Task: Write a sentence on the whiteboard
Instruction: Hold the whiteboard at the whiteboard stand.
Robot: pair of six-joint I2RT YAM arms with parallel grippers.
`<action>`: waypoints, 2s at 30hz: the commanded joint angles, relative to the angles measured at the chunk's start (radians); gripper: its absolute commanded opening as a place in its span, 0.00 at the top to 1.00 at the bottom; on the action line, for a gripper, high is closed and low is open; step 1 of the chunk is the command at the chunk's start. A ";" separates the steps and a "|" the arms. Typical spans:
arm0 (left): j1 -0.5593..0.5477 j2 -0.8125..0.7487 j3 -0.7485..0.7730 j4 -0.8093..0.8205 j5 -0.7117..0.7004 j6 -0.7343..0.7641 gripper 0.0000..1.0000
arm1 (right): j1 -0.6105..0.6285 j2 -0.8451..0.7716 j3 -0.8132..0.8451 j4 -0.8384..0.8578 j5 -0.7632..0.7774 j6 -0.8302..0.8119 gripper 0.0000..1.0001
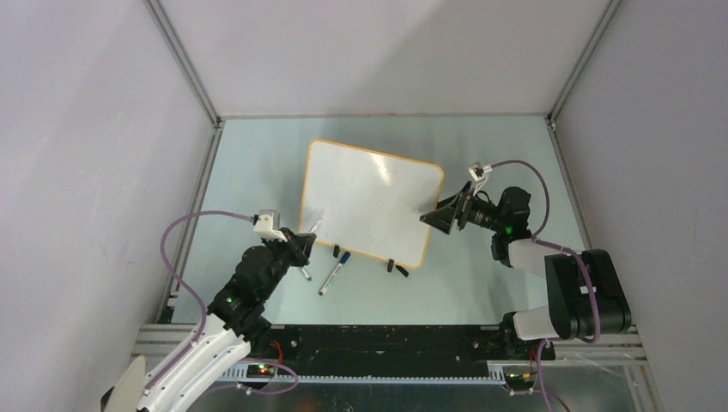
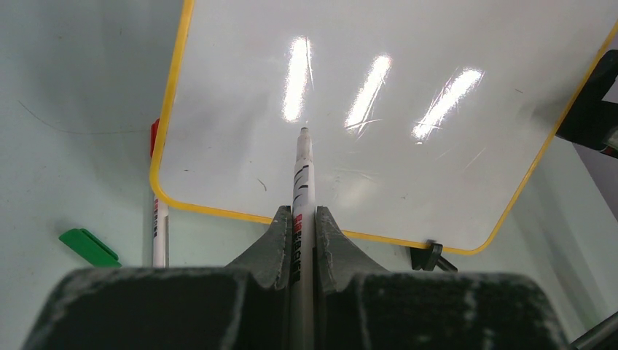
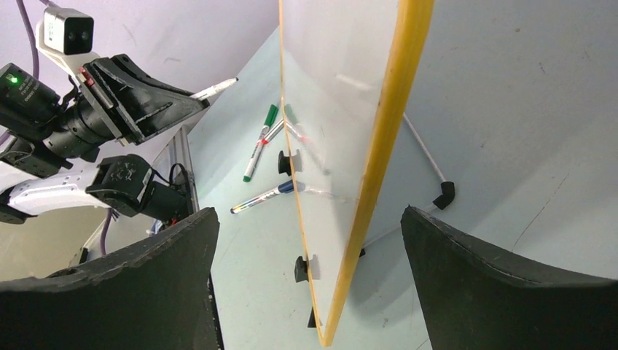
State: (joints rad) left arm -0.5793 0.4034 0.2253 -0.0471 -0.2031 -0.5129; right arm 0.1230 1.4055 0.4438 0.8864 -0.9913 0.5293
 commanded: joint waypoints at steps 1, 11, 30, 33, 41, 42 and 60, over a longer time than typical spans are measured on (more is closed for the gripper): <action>0.005 -0.007 0.005 0.022 -0.004 0.028 1.00 | -0.013 -0.034 0.033 -0.003 0.011 -0.002 0.01; 0.004 -0.003 0.004 0.029 0.010 0.025 1.00 | -0.061 -0.024 0.121 0.098 -0.027 0.154 0.01; 0.005 -0.018 0.012 0.000 -0.030 0.035 1.00 | -0.095 0.372 0.172 0.621 -0.143 0.489 0.11; 0.004 -0.027 0.008 0.000 -0.033 0.035 1.00 | -0.090 0.363 0.171 0.620 -0.151 0.481 0.13; 0.005 -0.008 0.010 0.008 -0.033 0.037 1.00 | -0.049 0.382 0.172 0.620 -0.154 0.461 0.51; 0.005 -0.007 0.010 0.009 -0.032 0.036 1.00 | -0.048 0.382 0.172 0.621 -0.154 0.459 0.52; 0.004 0.011 0.006 0.023 -0.033 0.036 1.00 | -0.025 0.410 0.193 0.621 -0.168 0.463 0.78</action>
State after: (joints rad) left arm -0.5793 0.4034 0.2253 -0.0628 -0.2176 -0.4961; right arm 0.0853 1.8099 0.6067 1.4380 -1.1412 1.0088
